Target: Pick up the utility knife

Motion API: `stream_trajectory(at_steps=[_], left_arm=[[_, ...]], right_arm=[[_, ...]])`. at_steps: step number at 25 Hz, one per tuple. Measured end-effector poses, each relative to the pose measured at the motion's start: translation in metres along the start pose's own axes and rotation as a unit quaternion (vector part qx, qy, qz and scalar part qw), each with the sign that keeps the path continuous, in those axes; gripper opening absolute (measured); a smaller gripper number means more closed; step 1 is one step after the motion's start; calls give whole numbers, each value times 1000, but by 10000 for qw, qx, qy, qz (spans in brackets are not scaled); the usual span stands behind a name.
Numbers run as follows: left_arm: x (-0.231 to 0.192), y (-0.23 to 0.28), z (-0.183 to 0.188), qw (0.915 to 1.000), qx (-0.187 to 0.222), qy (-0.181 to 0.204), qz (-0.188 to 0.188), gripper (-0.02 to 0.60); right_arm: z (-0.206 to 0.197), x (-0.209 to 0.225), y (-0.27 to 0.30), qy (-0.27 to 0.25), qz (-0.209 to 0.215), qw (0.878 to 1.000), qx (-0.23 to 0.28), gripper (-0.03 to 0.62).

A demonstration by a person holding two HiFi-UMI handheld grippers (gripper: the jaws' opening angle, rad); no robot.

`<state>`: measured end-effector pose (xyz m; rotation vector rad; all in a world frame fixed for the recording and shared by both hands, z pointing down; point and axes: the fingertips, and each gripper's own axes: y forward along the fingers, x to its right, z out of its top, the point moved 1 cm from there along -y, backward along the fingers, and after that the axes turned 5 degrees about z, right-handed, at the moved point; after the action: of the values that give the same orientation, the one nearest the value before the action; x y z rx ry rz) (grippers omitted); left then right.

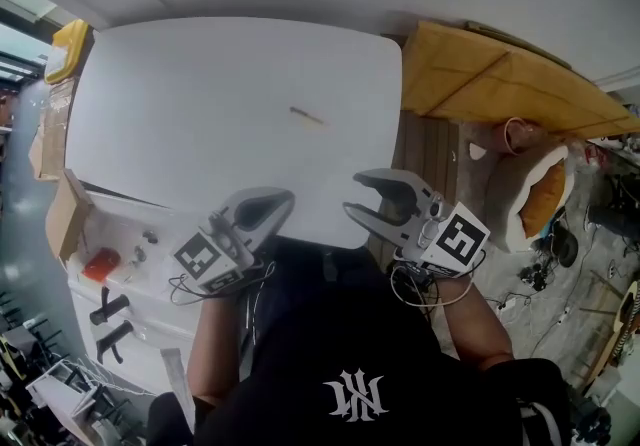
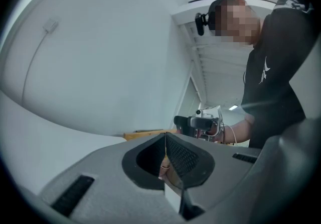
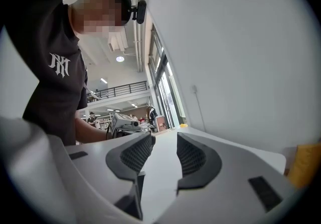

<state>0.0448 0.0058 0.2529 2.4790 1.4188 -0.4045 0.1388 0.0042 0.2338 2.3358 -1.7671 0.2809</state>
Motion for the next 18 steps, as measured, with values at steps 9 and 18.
stream_trajectory(at_steps=[9,18], left_arm=[[-72,-15,-12,9992,-73,-21,-404,6],[-126,-8,-54,9986,-387,-351,-122,6]], right_arm=[[0,40,74,-124,-472,9971,-584,175],[-60,111,119,38,-454,9920,-1176,235]])
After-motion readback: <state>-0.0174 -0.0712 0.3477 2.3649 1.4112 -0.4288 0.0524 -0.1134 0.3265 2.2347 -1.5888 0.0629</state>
